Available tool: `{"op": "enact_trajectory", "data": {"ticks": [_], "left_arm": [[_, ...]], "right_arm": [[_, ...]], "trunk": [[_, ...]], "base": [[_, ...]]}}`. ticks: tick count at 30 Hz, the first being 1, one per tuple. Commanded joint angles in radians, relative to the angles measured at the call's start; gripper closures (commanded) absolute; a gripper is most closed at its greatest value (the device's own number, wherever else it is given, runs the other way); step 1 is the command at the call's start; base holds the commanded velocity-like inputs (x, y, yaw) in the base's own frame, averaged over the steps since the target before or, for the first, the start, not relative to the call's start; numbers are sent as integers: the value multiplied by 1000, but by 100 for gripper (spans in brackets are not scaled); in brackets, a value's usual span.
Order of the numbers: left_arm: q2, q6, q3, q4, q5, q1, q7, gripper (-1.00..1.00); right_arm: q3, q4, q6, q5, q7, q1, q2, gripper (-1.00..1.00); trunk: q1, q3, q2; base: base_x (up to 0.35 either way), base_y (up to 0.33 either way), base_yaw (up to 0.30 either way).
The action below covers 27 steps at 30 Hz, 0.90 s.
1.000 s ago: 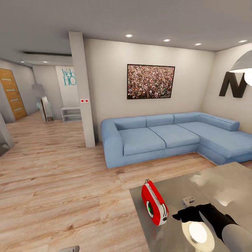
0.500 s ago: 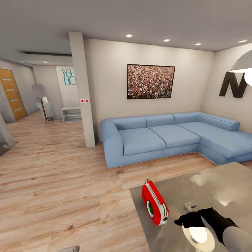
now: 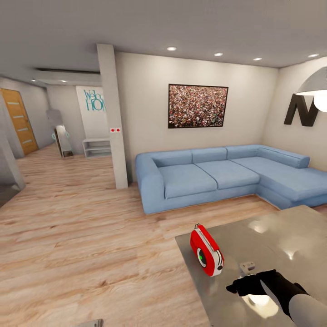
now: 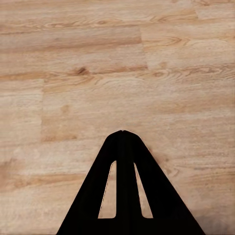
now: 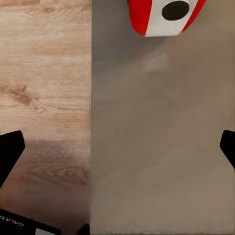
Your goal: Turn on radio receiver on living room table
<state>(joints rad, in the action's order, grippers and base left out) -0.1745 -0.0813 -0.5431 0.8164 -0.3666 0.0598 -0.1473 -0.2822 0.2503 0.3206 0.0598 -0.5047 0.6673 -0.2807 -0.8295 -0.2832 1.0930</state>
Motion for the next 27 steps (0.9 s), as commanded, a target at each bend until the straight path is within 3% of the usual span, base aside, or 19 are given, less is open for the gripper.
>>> {"op": "enact_trajectory", "data": {"ticks": [1,9,15,17,22,27], "left_arm": [[0,0,0,0,0,0,0,100],[0,0,0,0,-1,0,0,100],[0,-1,0,-3,-4,0,0,100],[0,-2,1,-3,-5,0,0,100],[0,0,0,-18,-5,0,0,100],[10,-1,0,-108,-4,0,0,100]], "right_arm": [[0,0,0,0,1,0,0,-100],[-4,-44,-18,0,36,-1,26,-100],[-5,-263,-244,0,106,-2,109,-100],[-5,-299,-281,0,116,-5,128,-100],[-5,-324,-307,0,126,-75,143,-100],[-5,-325,-307,0,128,-163,164,-100]], "trunk": [[0,0,0],[0,0,0],[0,0,0],[0,0,0],[0,0,0],[0,0,0]], "base": [[-247,234,0],[-213,262,0],[-182,284,0],[-182,284,0],[-185,284,0],[-183,270,0]]}}
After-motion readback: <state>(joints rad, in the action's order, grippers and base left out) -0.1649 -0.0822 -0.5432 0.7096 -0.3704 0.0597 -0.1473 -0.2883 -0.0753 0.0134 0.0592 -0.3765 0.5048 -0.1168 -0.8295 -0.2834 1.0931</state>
